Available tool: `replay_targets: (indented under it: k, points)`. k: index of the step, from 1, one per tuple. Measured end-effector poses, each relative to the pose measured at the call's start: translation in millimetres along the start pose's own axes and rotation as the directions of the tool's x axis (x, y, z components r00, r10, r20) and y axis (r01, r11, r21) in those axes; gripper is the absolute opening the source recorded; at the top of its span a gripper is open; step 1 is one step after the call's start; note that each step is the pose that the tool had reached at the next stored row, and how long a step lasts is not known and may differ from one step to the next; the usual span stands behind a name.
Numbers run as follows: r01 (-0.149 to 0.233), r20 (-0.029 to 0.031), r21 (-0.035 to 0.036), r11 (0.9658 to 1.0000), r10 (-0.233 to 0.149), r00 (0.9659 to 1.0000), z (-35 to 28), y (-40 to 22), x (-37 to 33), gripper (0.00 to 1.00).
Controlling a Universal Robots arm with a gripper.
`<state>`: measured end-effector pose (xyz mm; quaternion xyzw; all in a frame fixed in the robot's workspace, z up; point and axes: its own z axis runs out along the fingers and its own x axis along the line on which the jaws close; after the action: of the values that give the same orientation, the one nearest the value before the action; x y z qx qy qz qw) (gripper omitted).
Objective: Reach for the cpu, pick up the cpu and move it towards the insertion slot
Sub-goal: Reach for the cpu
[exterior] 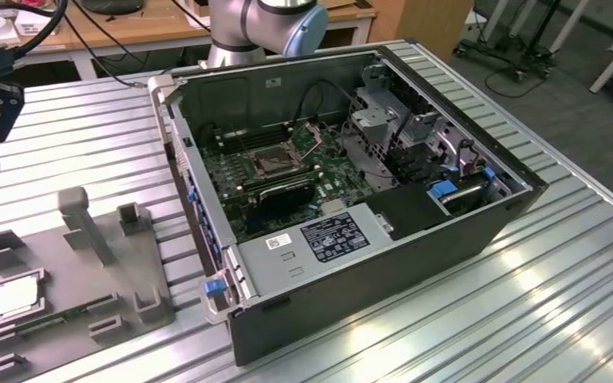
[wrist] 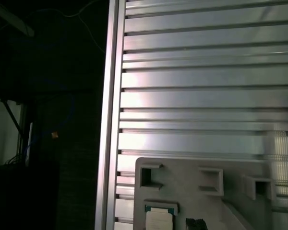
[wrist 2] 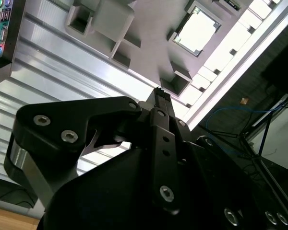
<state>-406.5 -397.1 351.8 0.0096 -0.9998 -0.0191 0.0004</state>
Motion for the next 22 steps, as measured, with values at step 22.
replay_targets:
  k: [22]
  points:
    - [0.000, -0.0001, 0.0003, 1.0000, 0.000, 1.0000, 3.6, -6.1, 30.8, 0.11]
